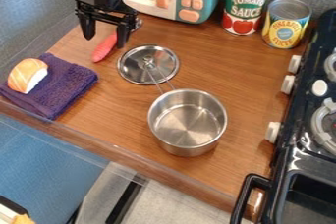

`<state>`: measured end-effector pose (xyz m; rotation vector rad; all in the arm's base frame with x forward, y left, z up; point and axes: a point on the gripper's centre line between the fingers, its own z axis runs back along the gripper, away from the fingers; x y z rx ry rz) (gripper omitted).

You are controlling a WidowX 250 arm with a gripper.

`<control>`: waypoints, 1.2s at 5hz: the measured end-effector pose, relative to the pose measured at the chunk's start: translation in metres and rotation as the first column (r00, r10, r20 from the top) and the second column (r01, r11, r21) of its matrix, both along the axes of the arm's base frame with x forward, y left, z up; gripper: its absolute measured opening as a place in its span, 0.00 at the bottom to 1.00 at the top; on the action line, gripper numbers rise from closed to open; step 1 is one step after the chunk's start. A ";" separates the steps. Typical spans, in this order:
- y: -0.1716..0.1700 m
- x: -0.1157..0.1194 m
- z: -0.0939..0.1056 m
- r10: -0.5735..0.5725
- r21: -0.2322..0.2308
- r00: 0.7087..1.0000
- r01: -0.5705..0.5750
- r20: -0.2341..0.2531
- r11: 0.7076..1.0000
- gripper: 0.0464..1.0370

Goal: Pick up the pink fork and move it above the silver pot

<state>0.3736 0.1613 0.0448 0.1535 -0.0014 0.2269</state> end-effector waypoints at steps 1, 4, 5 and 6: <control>0.002 0.005 -0.009 0.007 -0.005 1.000 -0.007 -0.017 1.000 0.91; 0.005 0.004 -0.012 0.032 0.000 0.999 -0.032 -0.040 0.999 0.32; -0.001 -0.003 0.010 0.031 0.015 0.999 -0.031 -0.033 0.999 0.32; -0.030 -0.002 0.054 -0.020 0.054 0.999 0.018 0.030 0.998 0.32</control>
